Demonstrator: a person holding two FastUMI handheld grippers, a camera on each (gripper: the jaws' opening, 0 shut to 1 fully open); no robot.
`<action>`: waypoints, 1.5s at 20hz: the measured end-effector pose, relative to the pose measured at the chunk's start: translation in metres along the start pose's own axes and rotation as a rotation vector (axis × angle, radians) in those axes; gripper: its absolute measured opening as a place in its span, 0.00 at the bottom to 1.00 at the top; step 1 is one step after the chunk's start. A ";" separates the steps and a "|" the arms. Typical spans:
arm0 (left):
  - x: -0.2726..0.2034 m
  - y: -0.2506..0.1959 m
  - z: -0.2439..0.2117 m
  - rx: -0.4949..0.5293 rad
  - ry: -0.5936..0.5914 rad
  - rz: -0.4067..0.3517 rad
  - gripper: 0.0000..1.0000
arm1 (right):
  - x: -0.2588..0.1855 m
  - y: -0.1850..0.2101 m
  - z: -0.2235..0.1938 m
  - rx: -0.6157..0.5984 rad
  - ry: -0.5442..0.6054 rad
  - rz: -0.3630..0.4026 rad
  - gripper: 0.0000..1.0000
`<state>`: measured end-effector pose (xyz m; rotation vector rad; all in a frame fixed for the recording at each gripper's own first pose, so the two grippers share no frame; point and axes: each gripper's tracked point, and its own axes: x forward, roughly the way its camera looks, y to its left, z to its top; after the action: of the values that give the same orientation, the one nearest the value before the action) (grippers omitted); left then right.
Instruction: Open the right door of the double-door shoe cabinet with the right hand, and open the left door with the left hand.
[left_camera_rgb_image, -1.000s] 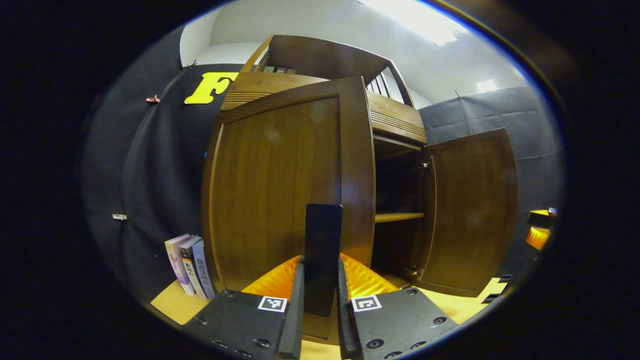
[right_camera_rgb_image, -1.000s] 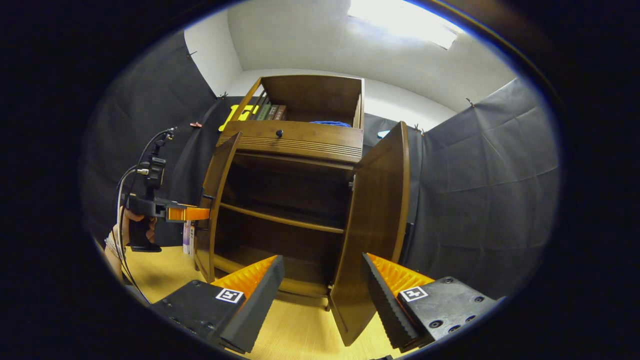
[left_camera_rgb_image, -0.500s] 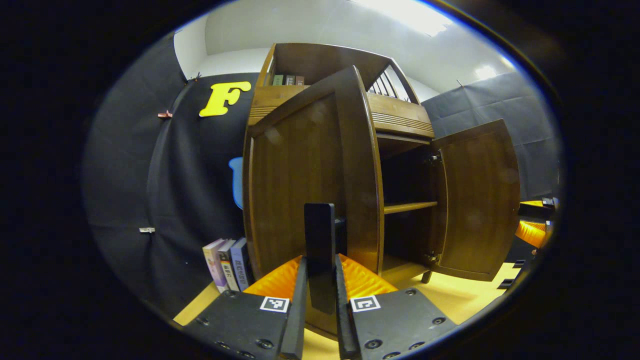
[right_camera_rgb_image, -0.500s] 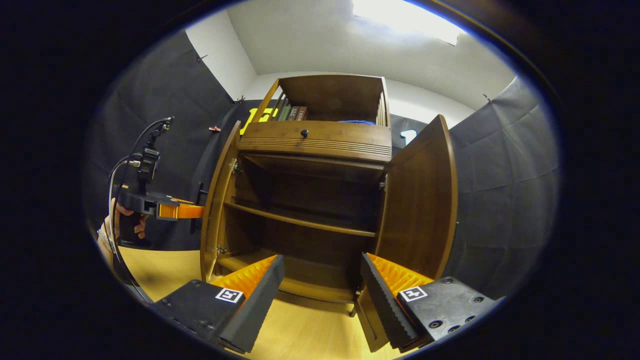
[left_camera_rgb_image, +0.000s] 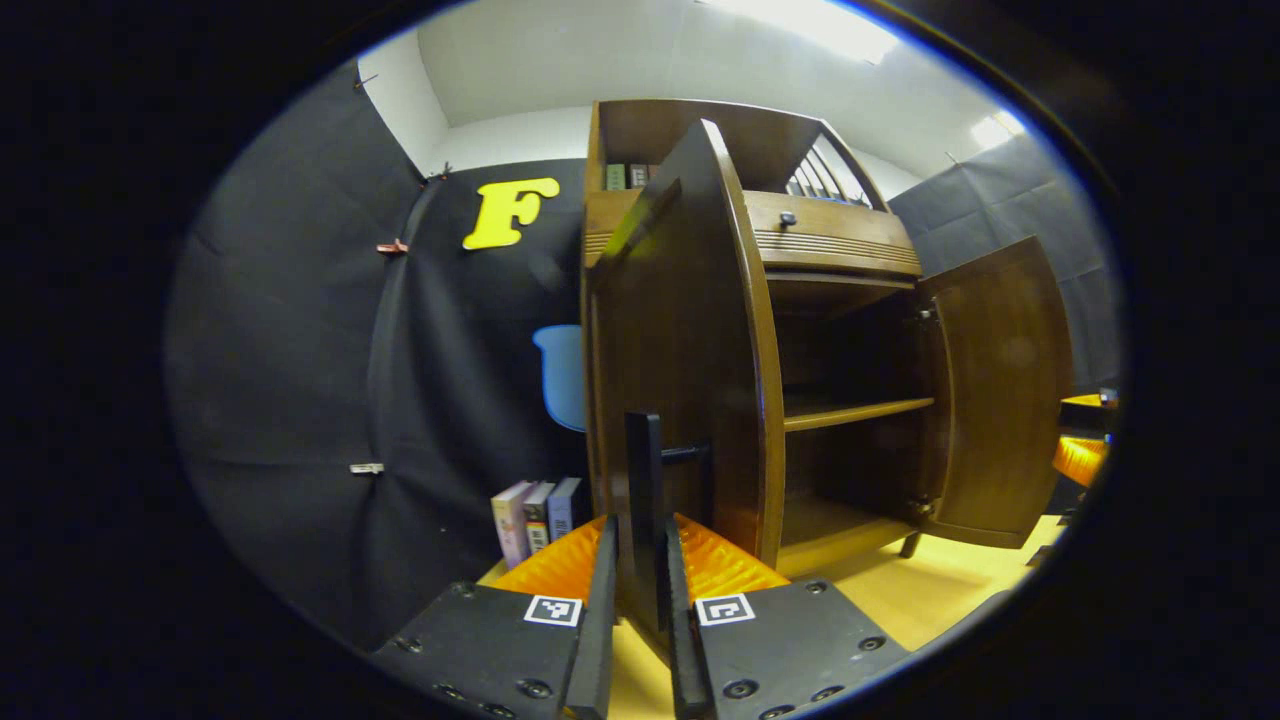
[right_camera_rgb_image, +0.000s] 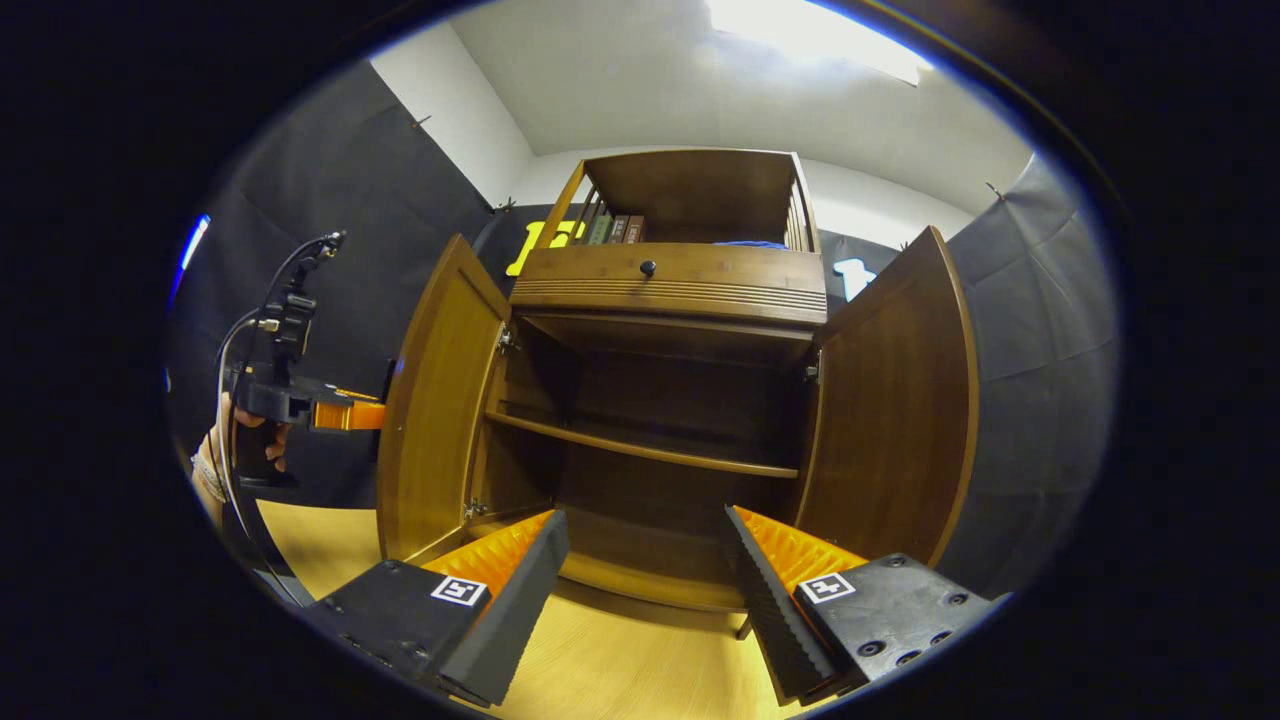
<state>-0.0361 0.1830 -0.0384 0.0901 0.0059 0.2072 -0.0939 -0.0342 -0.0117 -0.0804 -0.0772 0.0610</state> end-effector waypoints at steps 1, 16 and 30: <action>-0.002 0.006 0.001 0.003 -0.007 0.018 0.29 | 0.001 0.001 0.000 0.005 0.000 -0.001 0.97; -0.051 -0.002 0.017 -0.079 -0.013 0.100 0.24 | 0.022 -0.009 0.007 0.010 -0.005 -0.070 0.97; -0.028 -0.116 0.036 -0.084 -0.090 -0.085 0.95 | 0.040 0.009 0.008 0.025 0.012 -0.076 0.97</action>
<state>-0.0389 0.0612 -0.0130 0.0157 -0.0882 0.1179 -0.0551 -0.0217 -0.0013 -0.0529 -0.0672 -0.0149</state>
